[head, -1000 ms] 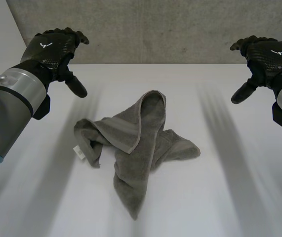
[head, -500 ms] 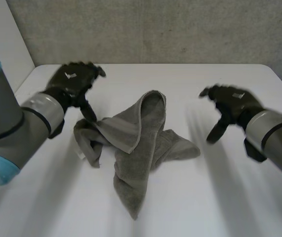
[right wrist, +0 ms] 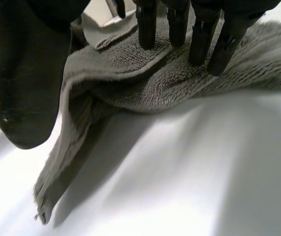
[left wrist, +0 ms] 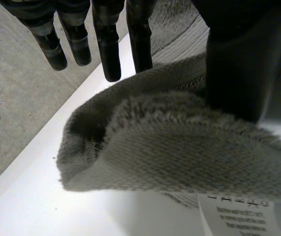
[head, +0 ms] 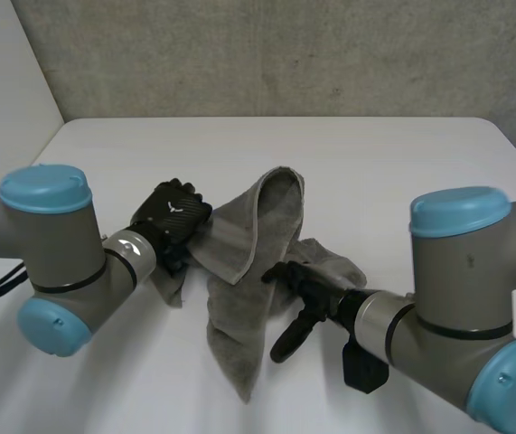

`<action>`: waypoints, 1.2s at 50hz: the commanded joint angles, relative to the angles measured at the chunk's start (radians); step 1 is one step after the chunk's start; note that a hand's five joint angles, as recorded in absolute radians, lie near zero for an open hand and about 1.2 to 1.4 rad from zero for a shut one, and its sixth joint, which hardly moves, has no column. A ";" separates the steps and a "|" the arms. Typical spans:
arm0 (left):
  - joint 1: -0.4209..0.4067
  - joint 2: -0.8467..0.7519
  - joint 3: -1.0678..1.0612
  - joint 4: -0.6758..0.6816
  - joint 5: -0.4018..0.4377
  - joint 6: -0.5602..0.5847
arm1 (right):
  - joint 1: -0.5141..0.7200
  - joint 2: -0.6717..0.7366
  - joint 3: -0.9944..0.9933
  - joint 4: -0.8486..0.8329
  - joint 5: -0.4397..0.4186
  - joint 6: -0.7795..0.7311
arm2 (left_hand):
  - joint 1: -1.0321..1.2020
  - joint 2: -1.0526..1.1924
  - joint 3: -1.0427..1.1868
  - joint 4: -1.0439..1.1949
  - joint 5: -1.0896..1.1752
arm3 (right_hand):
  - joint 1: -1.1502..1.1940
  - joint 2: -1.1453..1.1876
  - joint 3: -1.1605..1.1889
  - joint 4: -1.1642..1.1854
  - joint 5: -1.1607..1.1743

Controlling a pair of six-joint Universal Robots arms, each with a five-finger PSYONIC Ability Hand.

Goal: Fold the towel.

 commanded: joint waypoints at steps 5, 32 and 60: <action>0.001 -0.078 0.040 0.040 0.001 -0.004 | 0.050 0.113 -0.058 -0.107 0.017 0.068 | 0.490 0.491 -0.052 -0.059 0.485 | 0.128 0.123 -0.043 -0.076 0.135; 0.144 0.232 -0.041 0.043 0.025 -0.401 | -0.246 -0.048 -0.260 -0.155 -0.083 -0.102 | 0.892 0.893 -0.052 -0.059 0.887 | 1.152 1.147 -0.043 -0.076 1.158; 0.413 0.333 -0.254 0.095 0.072 -0.465 | -0.089 -0.062 -0.062 -0.082 0.014 -0.139 | 0.151 0.152 -0.052 -0.059 0.147 | 0.158 0.153 -0.043 -0.076 0.164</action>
